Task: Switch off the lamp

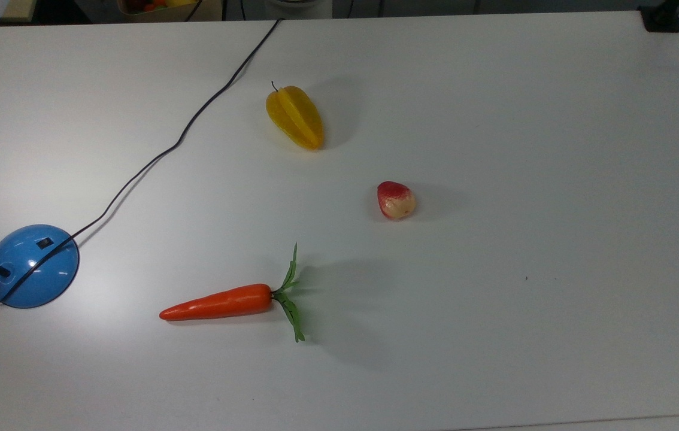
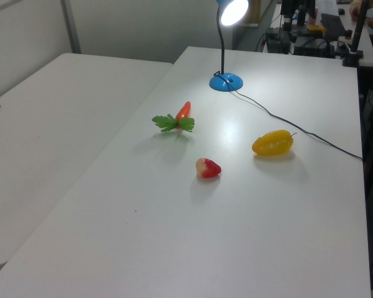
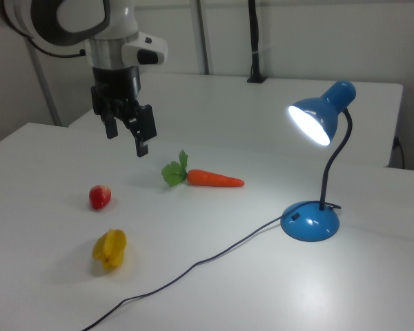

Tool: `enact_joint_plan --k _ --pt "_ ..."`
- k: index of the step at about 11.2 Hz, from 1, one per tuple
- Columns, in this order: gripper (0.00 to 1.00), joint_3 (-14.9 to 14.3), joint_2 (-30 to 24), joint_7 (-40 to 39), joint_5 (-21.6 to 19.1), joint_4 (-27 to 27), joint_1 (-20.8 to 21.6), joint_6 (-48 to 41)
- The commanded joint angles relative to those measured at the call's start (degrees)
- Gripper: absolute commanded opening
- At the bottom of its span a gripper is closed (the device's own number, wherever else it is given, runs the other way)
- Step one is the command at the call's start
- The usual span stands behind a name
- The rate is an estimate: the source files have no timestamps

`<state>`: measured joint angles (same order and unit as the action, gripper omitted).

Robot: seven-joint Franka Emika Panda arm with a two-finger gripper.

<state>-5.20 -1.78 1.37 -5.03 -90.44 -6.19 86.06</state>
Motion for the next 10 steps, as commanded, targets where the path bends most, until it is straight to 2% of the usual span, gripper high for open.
enact_joint_plan --k 1,10 --pt "1.0 -0.2 0.4 -0.8 1.0 1.1 -0.5 -1.2" --pt "1.0 -0.2 0.6 -0.9 0.9 1.1 -0.8 -0.6"
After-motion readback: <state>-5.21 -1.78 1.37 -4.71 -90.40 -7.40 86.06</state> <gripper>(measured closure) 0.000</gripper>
